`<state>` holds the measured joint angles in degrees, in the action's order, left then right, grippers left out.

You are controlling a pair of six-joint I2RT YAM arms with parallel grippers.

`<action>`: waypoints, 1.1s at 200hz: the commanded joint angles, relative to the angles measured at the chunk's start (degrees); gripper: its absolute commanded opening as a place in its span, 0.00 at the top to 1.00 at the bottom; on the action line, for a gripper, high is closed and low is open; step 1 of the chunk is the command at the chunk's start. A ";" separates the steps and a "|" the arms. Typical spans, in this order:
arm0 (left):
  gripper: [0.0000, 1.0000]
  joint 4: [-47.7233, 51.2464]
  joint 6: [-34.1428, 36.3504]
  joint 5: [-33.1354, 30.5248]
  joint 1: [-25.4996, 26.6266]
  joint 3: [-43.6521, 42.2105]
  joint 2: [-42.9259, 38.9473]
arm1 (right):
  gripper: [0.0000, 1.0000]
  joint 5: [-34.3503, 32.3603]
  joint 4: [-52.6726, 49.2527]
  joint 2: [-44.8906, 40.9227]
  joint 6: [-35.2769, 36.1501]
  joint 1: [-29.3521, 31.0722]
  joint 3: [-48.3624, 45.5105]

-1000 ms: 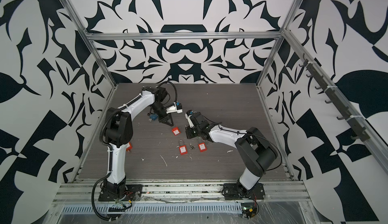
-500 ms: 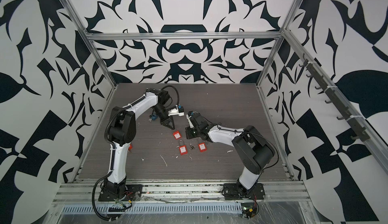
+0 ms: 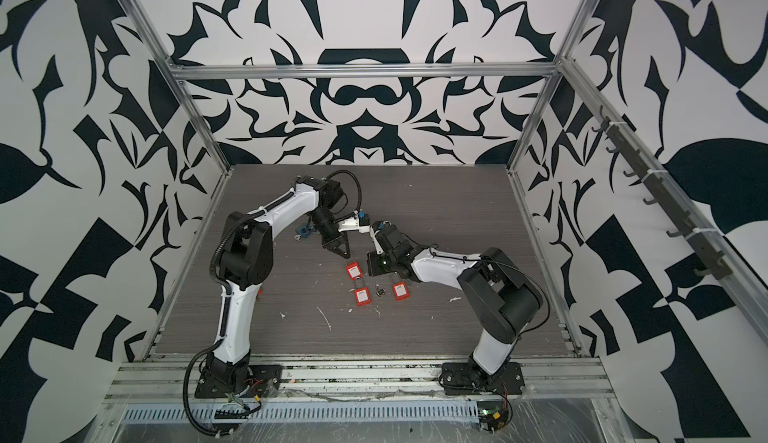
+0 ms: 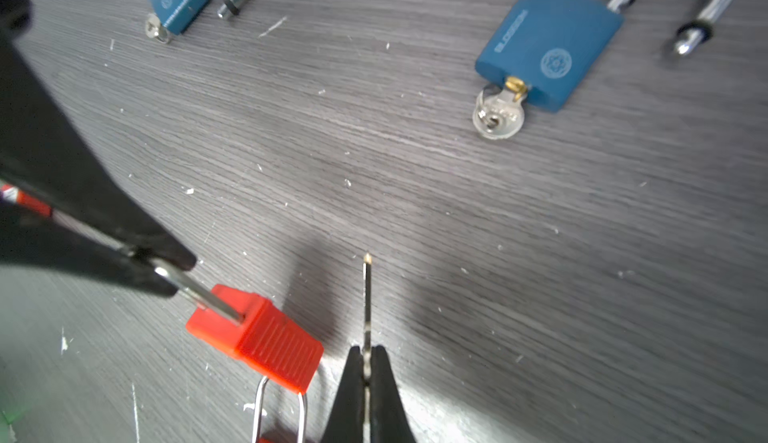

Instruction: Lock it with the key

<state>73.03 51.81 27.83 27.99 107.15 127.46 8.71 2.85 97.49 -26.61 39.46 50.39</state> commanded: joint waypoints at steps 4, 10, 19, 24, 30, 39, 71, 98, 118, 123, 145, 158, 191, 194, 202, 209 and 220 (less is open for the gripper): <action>0.92 -1.41 0.24 -3.44 0.31 1.39 2.18 | 1.00 -0.62 0.91 -0.26 -0.60 0.21 -0.20; 0.92 -2.02 0.27 -3.78 0.31 1.39 2.09 | 1.00 -0.71 0.91 -0.24 -0.68 0.18 -0.28; 0.89 -2.83 0.30 -4.41 0.35 1.48 2.09 | 1.00 -0.80 1.00 -0.37 -0.69 0.19 -0.51; 0.88 -3.20 0.30 -4.78 0.38 1.61 2.08 | 1.00 -0.81 1.08 -0.30 -0.66 0.15 -0.61; 0.88 -3.49 0.30 -4.94 0.40 1.82 2.09 | 1.00 -0.84 1.10 -0.33 -0.77 0.18 -0.61; 0.86 -4.11 0.30 -5.38 0.44 2.05 2.17 | 1.00 -0.84 1.15 -0.28 -0.86 0.20 -0.73; 0.80 -6.78 0.31 -7.01 0.92 2.01 2.15 | 1.00 -1.07 1.62 -0.16 -1.38 0.20 -0.88; 0.77 -8.38 0.27 -6.71 1.01 2.67 2.42 | 1.00 -1.50 1.62 -0.09 -1.76 0.18 -0.90; 0.75 -8.44 0.23 -6.83 0.98 3.62 3.23 | 1.00 -1.33 1.63 0.27 -1.79 0.21 -1.00; 0.75 -8.44 0.27 -6.98 0.98 3.80 3.40 | 1.00 -1.25 1.63 0.37 -1.79 0.17 -0.84; 0.73 -10.50 -0.81 -7.00 0.85 4.22 2.28 | 1.00 -0.93 1.32 0.42 -1.32 0.18 -0.67; 0.72 -13.94 -2.68 -7.03 0.34 3.19 0.27 | 1.00 0.05 1.09 0.51 -0.67 0.18 -0.30; 0.70 -26.91 -10.49 -2.56 -3.43 -4.45 -8.25 | 1.00 1.72 -2.06 2.26 0.99 0.18 2.42; 0.70 -27.85 -10.94 -1.95 -3.91 -5.39 -9.13 | 1.00 1.81 -2.37 2.38 1.03 0.19 2.69; 0.70 -29.53 -11.94 -0.68 -4.71 -7.95 -11.51 | 1.00 2.07 -2.82 2.90 1.28 0.18 3.45; 0.69 -31.57 -13.01 0.12 -5.49 -10.62 -13.69 | 1.00 2.40 -2.97 3.33 1.58 0.20 3.99; 0.69 -35.08 -14.87 0.72 -6.58 -15.38 -17.22 | 1.00 2.62 -3.60 4.04 2.09 0.19 5.14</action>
<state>46.94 42.22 23.97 24.14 98.41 119.02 9.96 0.71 101.01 -26.41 39.46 51.92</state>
